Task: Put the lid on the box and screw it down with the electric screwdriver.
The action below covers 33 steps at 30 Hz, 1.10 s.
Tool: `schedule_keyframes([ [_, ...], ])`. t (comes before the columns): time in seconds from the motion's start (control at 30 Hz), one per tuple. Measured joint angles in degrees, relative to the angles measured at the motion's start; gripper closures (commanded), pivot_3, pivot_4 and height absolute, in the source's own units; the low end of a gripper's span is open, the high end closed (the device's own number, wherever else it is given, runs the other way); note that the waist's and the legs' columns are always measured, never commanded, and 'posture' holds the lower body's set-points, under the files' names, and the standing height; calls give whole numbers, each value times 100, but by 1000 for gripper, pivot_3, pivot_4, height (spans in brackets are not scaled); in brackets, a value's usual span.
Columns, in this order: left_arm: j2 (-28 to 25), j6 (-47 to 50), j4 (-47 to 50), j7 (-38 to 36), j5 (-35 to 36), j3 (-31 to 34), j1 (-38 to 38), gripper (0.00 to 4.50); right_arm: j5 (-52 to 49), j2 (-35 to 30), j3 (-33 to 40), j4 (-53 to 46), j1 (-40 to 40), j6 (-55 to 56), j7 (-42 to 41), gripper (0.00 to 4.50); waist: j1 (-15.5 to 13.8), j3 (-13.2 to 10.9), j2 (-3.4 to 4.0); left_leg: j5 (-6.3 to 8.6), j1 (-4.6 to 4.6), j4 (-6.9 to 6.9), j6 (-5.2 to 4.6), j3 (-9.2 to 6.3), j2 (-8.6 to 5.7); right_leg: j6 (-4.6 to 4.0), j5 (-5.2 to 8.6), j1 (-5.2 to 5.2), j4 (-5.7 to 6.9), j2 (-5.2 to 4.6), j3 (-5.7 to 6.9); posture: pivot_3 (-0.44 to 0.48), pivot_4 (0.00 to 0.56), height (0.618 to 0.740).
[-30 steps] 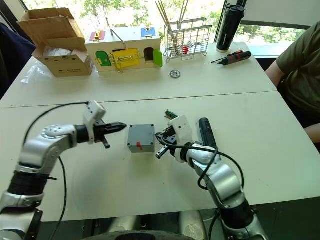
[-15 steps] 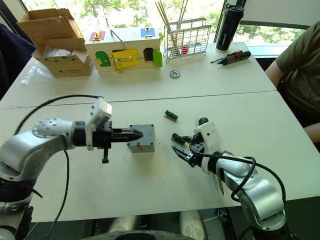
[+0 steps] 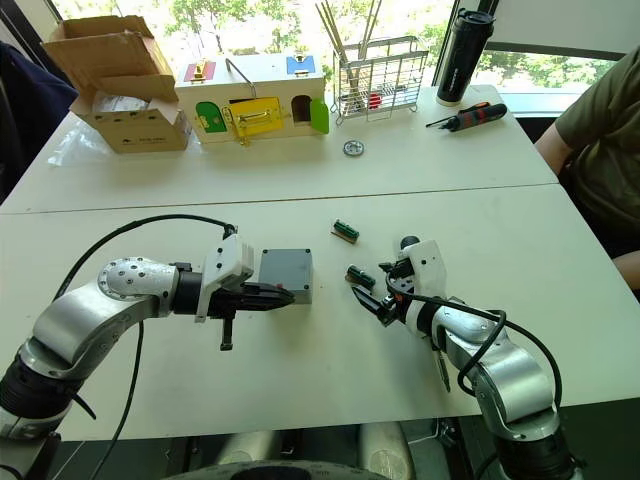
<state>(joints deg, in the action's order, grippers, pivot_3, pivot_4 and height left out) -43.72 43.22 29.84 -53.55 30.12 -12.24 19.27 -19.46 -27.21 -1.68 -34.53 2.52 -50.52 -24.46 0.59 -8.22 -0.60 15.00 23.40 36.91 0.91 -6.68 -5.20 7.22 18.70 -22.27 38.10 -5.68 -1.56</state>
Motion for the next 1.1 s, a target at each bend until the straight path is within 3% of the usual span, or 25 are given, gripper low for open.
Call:
schedule_keyframes([
  [0.43, 11, 22, 55, 97, 54, 13, -2, 4460, 49, 82, -152, 352, 223, 298, 9, 1710, -2, 0, 0, 0, 0, 1, 0, 0, 0, 0, 0, 0, 1, 3, 1, 0, 150, 740],
  [0.53, 11, 18, 55, 129, 41, 12, -9, 4460, 64, 88, -207, 355, 220, 309, 6, 2581, 0, 0, 0, 0, 0, 1, 0, 0, 0, 0, 0, 0, 1, 3, 1, 0, 150, 740],
  [0.67, 12, 12, 55, 136, 36, 10, -63, 4460, 66, 132, -233, 366, 220, 309, 16, 4466, 0, 0, 1, 0, 0, 0, 0, 0, 0, 0, 0, 0, 1, 3, 1, 0, 150, 740],
  [1.1, 41, -16, -7, 153, 6, 11, -49, 4460, 126, 123, -222, 366, 214, 373, 46, 4466, 0, 0, 1, 0, 0, 2, 1, 0, 0, 0, 0, 0, 2, 4, 2, 0, 150, 740],
])
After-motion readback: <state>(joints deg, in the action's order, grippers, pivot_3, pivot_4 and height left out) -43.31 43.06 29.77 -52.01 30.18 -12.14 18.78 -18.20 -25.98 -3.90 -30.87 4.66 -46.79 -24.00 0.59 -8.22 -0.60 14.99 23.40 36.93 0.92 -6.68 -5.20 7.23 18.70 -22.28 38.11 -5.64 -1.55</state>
